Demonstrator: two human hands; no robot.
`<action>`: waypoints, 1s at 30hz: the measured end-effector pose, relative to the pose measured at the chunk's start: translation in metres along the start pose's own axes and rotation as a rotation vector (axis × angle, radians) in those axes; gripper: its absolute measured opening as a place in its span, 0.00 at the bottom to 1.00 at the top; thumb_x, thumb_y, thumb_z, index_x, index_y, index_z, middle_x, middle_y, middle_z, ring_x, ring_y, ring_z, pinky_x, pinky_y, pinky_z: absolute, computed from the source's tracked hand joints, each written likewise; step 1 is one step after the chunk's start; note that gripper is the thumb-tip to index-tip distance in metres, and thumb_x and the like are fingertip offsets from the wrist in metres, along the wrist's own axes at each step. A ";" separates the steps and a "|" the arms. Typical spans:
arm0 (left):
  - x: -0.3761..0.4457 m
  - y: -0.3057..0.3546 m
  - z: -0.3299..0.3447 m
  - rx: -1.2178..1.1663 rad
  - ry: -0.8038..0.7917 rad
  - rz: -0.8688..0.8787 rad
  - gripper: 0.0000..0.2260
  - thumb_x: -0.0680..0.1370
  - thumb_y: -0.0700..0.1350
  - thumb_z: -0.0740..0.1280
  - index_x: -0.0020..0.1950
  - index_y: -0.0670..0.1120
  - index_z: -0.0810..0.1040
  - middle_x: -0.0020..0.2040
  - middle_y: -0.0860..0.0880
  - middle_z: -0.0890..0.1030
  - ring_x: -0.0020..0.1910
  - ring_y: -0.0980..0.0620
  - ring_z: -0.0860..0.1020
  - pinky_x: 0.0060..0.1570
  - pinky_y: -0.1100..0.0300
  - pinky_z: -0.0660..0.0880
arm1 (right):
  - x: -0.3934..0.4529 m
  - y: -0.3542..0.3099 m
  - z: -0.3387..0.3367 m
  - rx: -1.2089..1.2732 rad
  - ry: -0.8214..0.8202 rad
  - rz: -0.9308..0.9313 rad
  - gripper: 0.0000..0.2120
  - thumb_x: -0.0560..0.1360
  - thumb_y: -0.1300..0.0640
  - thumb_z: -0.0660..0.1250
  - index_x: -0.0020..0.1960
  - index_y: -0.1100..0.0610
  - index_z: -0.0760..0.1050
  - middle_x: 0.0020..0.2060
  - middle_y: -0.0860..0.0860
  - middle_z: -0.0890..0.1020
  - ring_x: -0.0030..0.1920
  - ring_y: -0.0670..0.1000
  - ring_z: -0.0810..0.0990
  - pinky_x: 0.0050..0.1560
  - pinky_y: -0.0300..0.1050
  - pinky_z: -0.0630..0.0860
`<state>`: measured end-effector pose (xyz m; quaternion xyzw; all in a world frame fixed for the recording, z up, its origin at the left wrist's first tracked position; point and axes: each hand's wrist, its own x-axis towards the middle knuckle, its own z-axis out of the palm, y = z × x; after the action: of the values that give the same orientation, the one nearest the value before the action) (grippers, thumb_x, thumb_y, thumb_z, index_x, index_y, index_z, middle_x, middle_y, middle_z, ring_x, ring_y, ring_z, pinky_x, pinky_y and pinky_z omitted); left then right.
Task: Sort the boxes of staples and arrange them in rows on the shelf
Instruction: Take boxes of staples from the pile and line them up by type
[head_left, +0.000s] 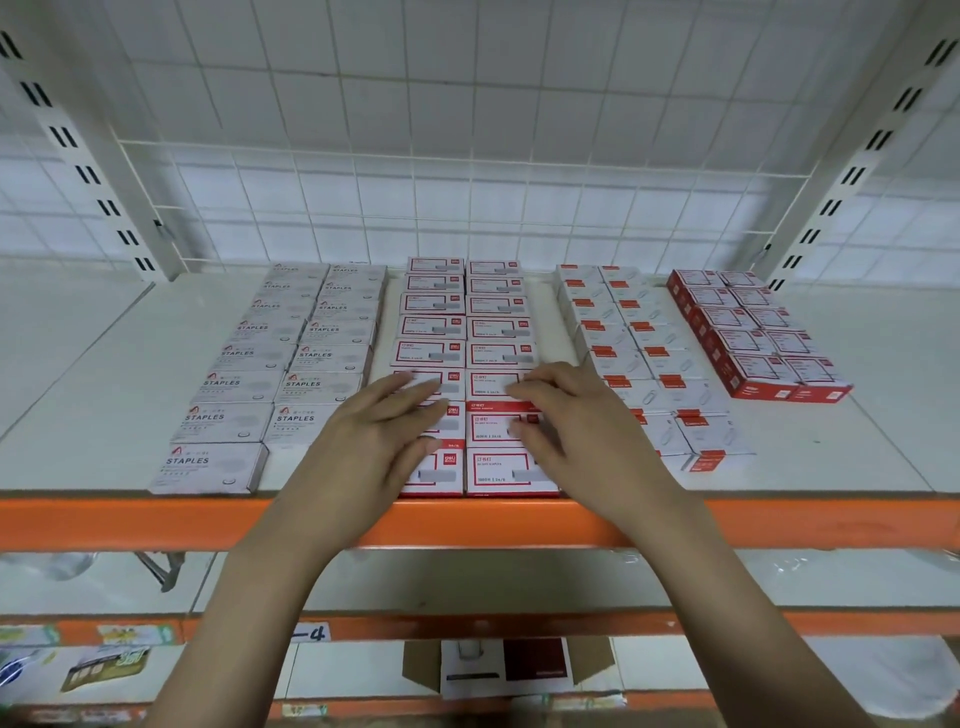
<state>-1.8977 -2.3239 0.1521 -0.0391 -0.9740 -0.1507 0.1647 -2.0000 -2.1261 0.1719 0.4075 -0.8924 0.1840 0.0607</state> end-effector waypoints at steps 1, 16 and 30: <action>0.000 -0.001 0.000 -0.013 -0.007 -0.003 0.21 0.78 0.53 0.55 0.62 0.44 0.77 0.64 0.47 0.76 0.66 0.44 0.70 0.65 0.47 0.65 | -0.001 0.001 -0.001 0.002 0.007 0.006 0.17 0.77 0.52 0.63 0.65 0.53 0.73 0.63 0.50 0.74 0.64 0.52 0.70 0.65 0.48 0.67; 0.081 0.115 0.013 0.069 0.001 0.238 0.22 0.76 0.54 0.55 0.62 0.43 0.76 0.58 0.45 0.80 0.56 0.45 0.79 0.57 0.48 0.71 | -0.068 0.079 -0.068 -0.188 0.242 0.193 0.20 0.73 0.50 0.57 0.59 0.56 0.76 0.53 0.53 0.79 0.51 0.57 0.77 0.51 0.51 0.75; 0.154 0.353 0.109 0.054 0.019 0.241 0.13 0.73 0.49 0.66 0.53 0.45 0.81 0.49 0.48 0.82 0.47 0.44 0.80 0.48 0.49 0.74 | -0.261 0.263 -0.177 -0.447 0.349 0.486 0.19 0.70 0.49 0.59 0.55 0.54 0.79 0.53 0.54 0.79 0.54 0.59 0.76 0.49 0.53 0.74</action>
<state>-2.0322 -1.9502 0.2040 -0.1499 -0.9643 -0.1042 0.1916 -2.0324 -1.7176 0.1951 0.1228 -0.9575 0.0603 0.2539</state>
